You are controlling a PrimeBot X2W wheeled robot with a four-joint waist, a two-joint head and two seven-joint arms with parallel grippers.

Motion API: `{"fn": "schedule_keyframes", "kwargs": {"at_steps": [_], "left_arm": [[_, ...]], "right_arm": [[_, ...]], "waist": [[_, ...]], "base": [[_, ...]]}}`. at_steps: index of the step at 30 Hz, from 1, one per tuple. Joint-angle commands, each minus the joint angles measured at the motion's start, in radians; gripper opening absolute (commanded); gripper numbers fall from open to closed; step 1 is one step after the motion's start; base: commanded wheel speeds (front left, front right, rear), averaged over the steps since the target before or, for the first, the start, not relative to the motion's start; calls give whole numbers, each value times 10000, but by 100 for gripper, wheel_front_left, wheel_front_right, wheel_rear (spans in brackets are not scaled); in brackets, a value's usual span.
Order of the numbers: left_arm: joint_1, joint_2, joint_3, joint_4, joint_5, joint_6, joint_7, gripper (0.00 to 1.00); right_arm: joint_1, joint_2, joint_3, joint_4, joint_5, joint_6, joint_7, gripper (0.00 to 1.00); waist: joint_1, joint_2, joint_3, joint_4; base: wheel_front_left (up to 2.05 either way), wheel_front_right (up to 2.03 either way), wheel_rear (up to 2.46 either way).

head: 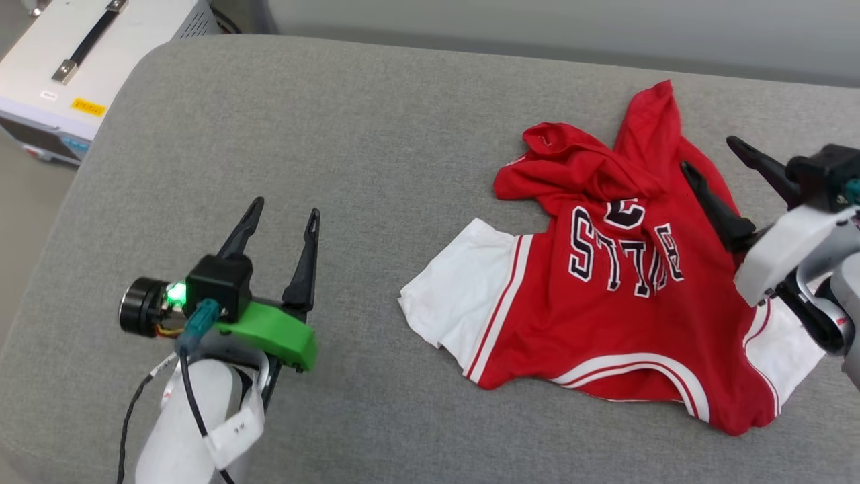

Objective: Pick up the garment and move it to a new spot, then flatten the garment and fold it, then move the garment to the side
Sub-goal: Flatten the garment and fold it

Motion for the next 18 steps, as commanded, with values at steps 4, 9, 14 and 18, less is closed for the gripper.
{"fn": "schedule_keyframes", "kwargs": {"at_steps": [4, 9, 14, 18], "left_arm": [[-1166, 661, -826, 416, -646, -190, 1192, 100], [-2191, 1659, -2709, 529, -2694, -204, 3488, 100], [-3101, 2665, -4501, 472, -5098, -207, 6367, 100], [-3896, 3177, -5876, 528, -6500, -207, 7871, 100]], "right_arm": [[1646, -57, -1589, -936, -725, -6, -121, 100], [3544, 285, -3468, -2180, -1536, -6, 350, 100], [5245, 1136, -5085, -3606, -2370, -6, 1153, 100], [6177, 1901, -5942, -4815, -3128, -6, 1905, 100]], "waist": [[-1, 0, -622, -631], [-1, 0, -800, -862], [-1, 0, -770, -1077], [-1, 0, -479, -1293]], "base": [[0, 0, 0], [0, 0, 0], [0, 0, 0], [0, 0, 0]]}}
